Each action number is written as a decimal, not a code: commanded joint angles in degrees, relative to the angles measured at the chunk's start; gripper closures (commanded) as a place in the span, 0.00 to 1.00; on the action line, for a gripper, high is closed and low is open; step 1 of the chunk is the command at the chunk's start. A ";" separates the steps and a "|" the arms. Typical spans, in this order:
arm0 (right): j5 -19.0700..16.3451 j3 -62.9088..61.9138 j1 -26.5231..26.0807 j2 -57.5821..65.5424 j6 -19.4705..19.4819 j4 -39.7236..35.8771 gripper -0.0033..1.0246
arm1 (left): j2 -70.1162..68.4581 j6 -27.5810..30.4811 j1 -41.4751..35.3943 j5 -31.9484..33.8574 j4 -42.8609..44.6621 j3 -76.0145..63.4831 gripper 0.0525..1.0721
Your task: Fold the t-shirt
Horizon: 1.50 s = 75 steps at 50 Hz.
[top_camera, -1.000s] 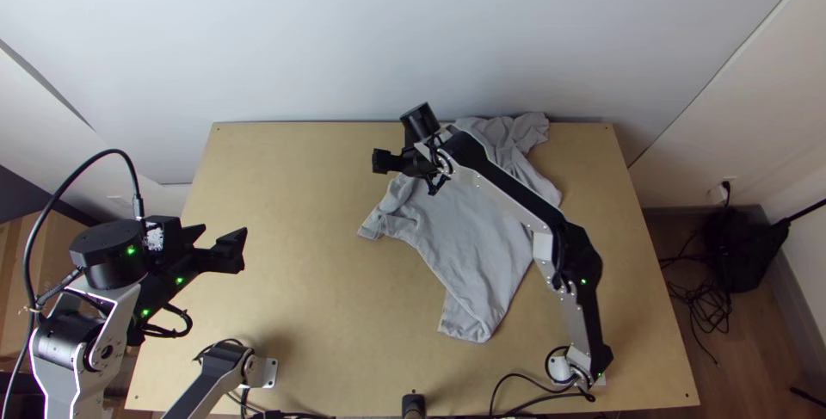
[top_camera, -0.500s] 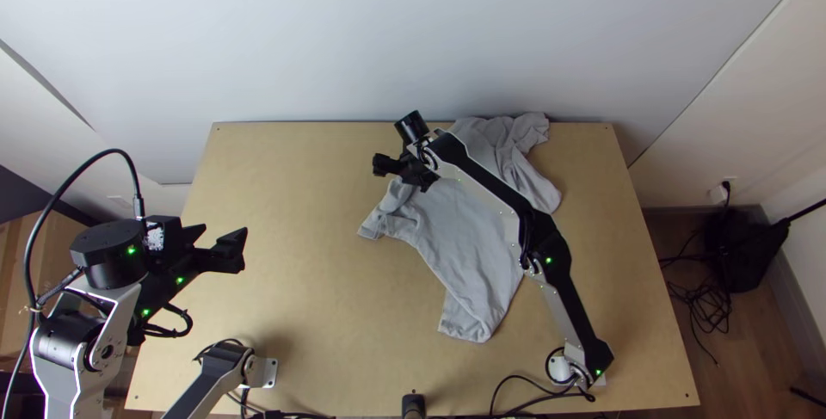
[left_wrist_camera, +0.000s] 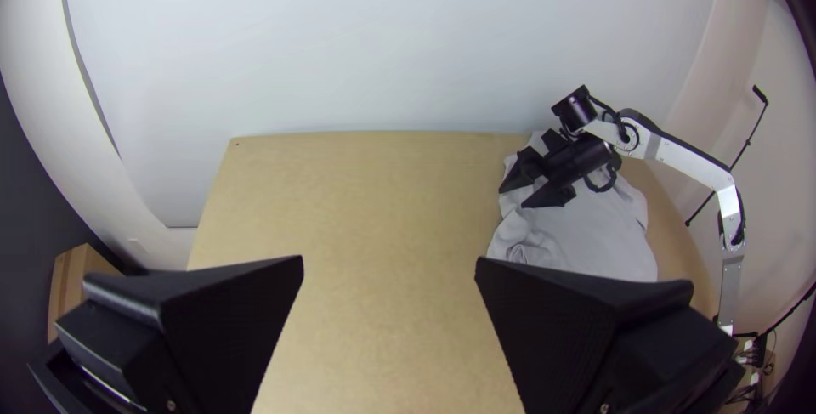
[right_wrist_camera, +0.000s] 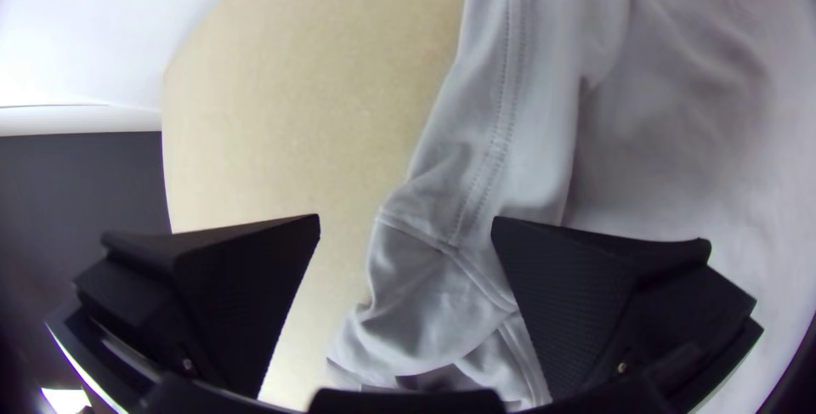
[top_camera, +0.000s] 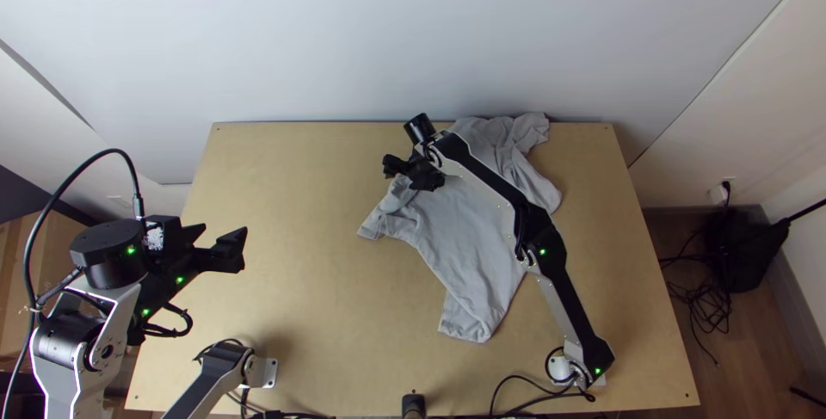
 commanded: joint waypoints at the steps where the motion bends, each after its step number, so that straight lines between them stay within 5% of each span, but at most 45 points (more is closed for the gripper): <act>1: -1.22 1.27 0.25 1.99 1.72 -1.64 0.16 | 0.14 0.35 0.09 0.61 0.66 -0.40 0.04; 13: -3.24 1.62 1.22 4.54 2.15 -4.98 0.19 | -0.39 0.35 0.01 0.61 0.66 -1.19 0.04; 23: -3.15 1.71 1.22 5.33 2.95 -4.72 0.97 | -0.74 0.53 -0.08 0.61 0.40 -1.19 0.04; 38: -3.15 -0.14 0.16 0.58 1.72 -7.79 0.97 | -1.01 4.22 -2.81 0.70 0.40 -5.50 0.04; 49: -2.54 -2.95 -1.51 -7.50 -2.33 -8.41 0.97 | -1.01 8.00 -13.88 0.61 0.84 -11.30 0.04; 59: -1.92 -3.92 -4.41 -13.65 -3.38 -9.37 0.97 | 1.19 16.08 -23.28 0.34 7.87 -17.19 0.04; 66: -1.40 -7.17 -6.52 -17.78 -4.09 -9.37 0.97 | 6.20 16.70 -31.19 0.26 11.91 -18.50 0.04; 75: 0.27 -11.04 -8.71 -22.35 -4.96 -9.37 0.97 | 13.94 21.80 -38.23 -1.94 25.71 -24.13 0.04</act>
